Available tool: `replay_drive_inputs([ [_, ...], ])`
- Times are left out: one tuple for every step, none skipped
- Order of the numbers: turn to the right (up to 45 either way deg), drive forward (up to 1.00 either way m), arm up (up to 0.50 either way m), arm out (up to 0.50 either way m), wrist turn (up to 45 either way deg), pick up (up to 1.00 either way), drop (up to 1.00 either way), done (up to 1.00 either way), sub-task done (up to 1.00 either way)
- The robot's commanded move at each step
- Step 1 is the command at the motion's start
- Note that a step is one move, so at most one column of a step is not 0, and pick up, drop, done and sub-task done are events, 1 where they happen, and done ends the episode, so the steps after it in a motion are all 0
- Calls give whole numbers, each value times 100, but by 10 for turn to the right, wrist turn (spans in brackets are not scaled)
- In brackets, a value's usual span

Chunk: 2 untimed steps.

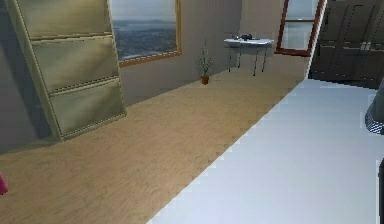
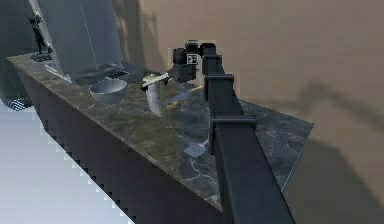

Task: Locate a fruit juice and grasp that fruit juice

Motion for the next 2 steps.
replay_drive_inputs([
  [0, 0, 0, 0, 0, 100, 0, 0, 0],
  [0, 0, 0, 0, 0, 0, 0, 100, 0],
])
